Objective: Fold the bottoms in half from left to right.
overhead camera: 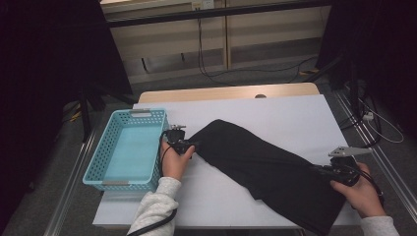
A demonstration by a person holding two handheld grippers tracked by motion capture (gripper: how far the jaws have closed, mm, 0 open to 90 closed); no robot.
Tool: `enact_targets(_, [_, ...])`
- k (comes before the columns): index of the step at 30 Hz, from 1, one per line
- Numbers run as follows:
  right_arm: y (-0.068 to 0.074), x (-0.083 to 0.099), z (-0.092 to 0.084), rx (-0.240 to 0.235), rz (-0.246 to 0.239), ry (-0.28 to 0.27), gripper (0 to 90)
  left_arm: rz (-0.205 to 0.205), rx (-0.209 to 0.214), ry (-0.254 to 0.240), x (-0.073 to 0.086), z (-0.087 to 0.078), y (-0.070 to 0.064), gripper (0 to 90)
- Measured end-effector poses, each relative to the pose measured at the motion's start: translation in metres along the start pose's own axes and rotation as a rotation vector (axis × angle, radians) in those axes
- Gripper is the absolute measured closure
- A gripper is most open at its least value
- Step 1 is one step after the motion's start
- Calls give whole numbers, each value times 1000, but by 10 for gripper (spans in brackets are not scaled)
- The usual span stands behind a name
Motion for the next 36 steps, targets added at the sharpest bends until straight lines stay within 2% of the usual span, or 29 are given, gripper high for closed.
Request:
enact_targets(2, [0,0,0,9,-5,-3,832,-3,7,-6,0,0,0,324])
enact_targets(5, [-1,-2,-2,28,11,-19,667,9,12,-1,1,0,-1,298])
enact_targets(6, [-3,-2,-3,41,17,-29,648,15,16,1,1,0,-1,284])
enact_targets(9, [-5,-4,-7,40,37,-54,578,16,13,6,1,0,-1,284])
enact_targets(13, [0,-4,-8,29,38,-57,516,23,-7,0,-1,1,2,314])
enact_targets(16, [3,-5,-9,25,31,-63,461,22,13,-6,-2,4,0,350])
enact_targets(18, [4,-5,-11,25,34,-74,428,40,2,-3,-2,6,-1,441])
enact_targets(23, [9,-5,-14,16,34,-78,403,37,36,11,-2,9,-6,629])
enact_targets(25, [13,-5,-14,6,24,-78,399,-1,72,13,-3,11,-8,757])
enact_targets(26, [14,-4,-13,4,20,-77,396,-7,78,21,-3,10,-8,786])
enact_targets(28, [17,-4,-13,-1,17,-74,395,-11,80,32,-5,10,-8,813])
enact_targets(30, [19,-4,-14,-5,13,-77,394,-11,61,29,-8,8,-5,821])
enact_targets(31, [19,-4,-14,-6,13,-78,394,-24,61,26,-10,6,-3,821])
enact_targets(33, [20,-4,-15,-10,12,-82,393,-38,47,17,-16,2,1,821])
enact_targets(36, [21,-3,-16,-9,11,-79,386,-30,12,4,-27,-5,3,822])
Point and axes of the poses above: each handheld gripper's, and its own axes: z roughly forward along the jaws, x roughly out of its underside, y roughly to its left, the point moved 6 cm from there along z, roughly forward along the jaws, and after that the axes turned 14 degrees about x, right-handed, at the moved point
